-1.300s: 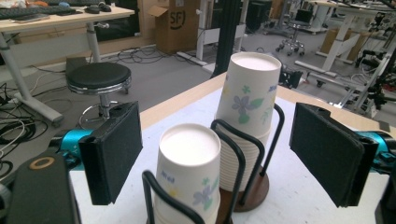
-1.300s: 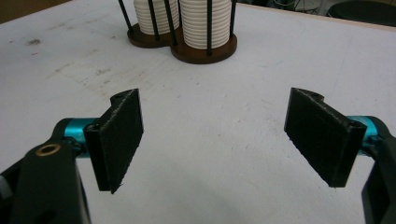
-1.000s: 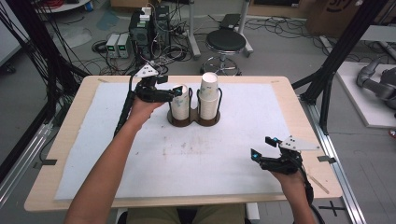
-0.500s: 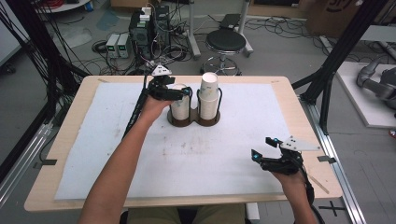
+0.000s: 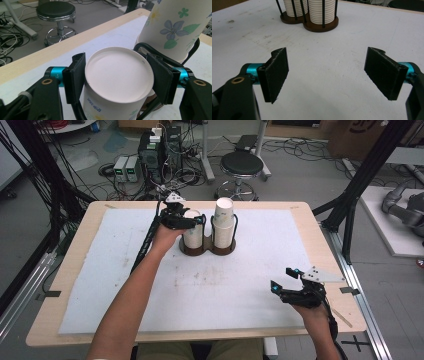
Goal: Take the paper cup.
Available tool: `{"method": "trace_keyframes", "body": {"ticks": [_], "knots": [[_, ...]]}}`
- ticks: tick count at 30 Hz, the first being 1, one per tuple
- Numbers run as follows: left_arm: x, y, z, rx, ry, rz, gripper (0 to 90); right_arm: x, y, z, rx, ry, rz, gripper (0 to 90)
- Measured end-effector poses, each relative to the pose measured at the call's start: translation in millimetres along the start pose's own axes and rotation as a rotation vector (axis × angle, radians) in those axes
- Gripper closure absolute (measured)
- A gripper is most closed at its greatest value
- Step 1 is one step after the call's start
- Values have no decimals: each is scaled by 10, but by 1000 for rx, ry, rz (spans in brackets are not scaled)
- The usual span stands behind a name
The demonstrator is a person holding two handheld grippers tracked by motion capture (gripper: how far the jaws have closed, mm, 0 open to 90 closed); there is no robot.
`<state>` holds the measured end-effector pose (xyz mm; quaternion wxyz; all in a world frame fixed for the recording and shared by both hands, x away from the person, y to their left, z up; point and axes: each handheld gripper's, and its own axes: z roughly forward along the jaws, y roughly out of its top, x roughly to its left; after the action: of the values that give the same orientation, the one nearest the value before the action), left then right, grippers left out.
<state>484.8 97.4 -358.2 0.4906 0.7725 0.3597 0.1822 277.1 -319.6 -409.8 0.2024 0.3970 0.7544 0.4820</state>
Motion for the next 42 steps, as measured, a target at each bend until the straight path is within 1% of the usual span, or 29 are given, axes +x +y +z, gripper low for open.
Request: {"method": "trace_keyframes", "body": {"ticks": [2,6,8,9,11,14,16,17,19,20,21,23,26,27,28,32,34,36,38,39,40,42], "knots": [[-8,19,-22,-6,2,7,353,3,1,-1,0,3,-1,203],[0,81,-118,-61,5,-10,356,4,2,0,-4,1,-3,203],[13,110,-179,-90,3,-28,358,10,5,0,-1,3,-2,202],[17,124,-210,-108,-1,-39,358,12,6,4,-3,3,-7,203],[25,153,-269,-143,-6,-59,359,23,7,7,-1,3,-2,203],[29,204,-362,-184,-16,-70,360,27,9,14,-2,5,-6,202],[28,241,-423,-204,-26,-74,360,31,8,18,2,7,-4,203],[22,274,-446,-204,-31,-76,360,31,8,22,1,7,-6,202],[-9,358,-504,-218,-36,-60,360,35,7,23,6,7,-3,203],[-30,396,-537,-234,-25,-47,359,36,7,24,7,6,-2,203],[-43,426,-571,-245,-16,-44,360,35,7,24,7,5,-2,203],[-48,477,-624,-239,-14,-33,360,36,10,23,2,5,-3,203],[-74,526,-725,-261,-24,-27,360,44,13,21,3,5,-1,202],[-86,537,-764,-266,-29,-20,360,42,14,23,0,7,-8,203],[-103,545,-805,-268,-29,-12,360,48,15,24,0,9,-4,203],[-169,521,-969,-262,-47,25,360,58,26,38,-3,22,-9,202],[-194,472,-1067,-266,-60,36,360,68,29,46,-2,23,-9,202],[-211,401,-1163,-263,-60,51,359,71,33,51,-3,26,-11,202],[-212,318,-1251,-271,-70,47,359,75,34,55,1,27,-5,202],[-210,276,-1293,-276,-73,49,360,72,36,60,-1,25,-11,202],[-215,235,-1327,-278,-78,39,360,74,37,62,-1,25,-9,202],[-218,158,-1385,-278,-81,42,360,79,43,73,-2,27,-8,203]]}}
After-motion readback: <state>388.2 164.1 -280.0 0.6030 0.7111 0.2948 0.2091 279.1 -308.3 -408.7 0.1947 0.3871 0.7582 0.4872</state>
